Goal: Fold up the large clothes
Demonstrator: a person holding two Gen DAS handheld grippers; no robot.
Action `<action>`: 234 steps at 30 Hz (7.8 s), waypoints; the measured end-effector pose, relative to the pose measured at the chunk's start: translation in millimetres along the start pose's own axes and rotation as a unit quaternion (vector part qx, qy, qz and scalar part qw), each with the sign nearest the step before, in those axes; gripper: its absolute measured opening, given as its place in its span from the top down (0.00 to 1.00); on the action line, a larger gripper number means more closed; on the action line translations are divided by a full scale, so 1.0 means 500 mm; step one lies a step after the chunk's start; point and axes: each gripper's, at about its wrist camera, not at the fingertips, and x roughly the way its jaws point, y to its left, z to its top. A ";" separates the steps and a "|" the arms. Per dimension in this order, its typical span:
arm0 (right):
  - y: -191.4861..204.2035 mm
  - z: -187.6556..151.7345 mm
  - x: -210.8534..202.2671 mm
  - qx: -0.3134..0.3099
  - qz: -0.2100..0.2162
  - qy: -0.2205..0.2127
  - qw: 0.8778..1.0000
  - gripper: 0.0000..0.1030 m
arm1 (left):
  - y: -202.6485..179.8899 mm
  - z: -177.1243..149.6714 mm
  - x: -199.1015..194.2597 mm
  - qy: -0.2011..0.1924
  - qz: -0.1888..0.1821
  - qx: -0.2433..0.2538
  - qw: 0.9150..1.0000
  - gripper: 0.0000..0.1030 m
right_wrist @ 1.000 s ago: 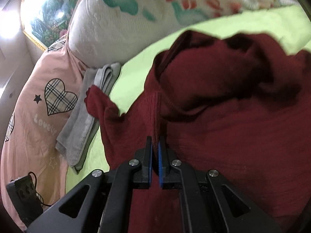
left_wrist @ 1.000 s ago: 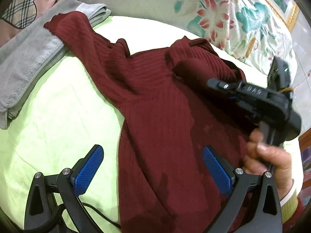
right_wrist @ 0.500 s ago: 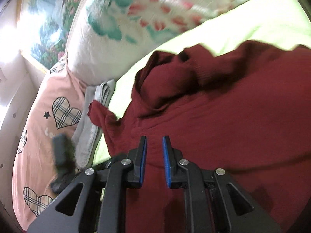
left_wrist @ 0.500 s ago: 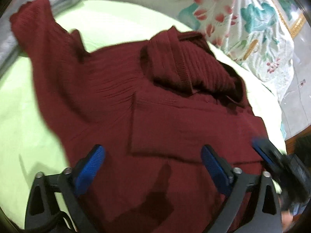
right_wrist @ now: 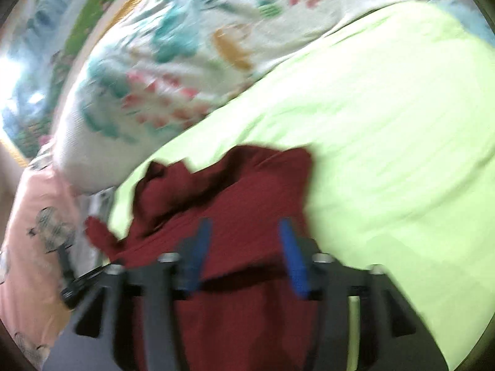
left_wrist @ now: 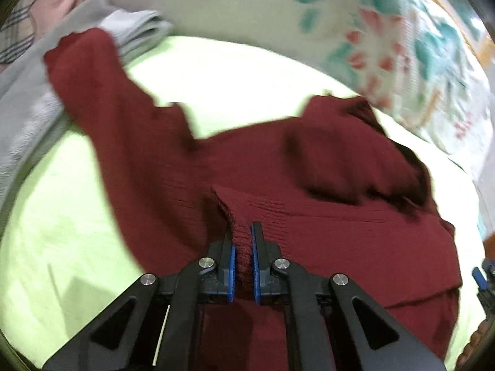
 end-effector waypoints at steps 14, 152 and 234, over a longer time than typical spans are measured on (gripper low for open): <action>-0.069 0.094 0.239 0.014 -0.004 0.105 0.994 0.58 | 0.019 0.002 0.008 0.010 0.005 0.009 1.000 0.93; 0.370 -0.257 0.178 -0.529 0.061 0.099 0.841 0.30 | 0.056 -0.152 -0.123 -0.031 0.034 0.075 0.996 0.54; 0.213 -0.021 0.243 -0.086 0.132 0.110 0.981 0.63 | 0.024 -0.131 -0.149 -0.026 -0.084 0.023 0.996 0.71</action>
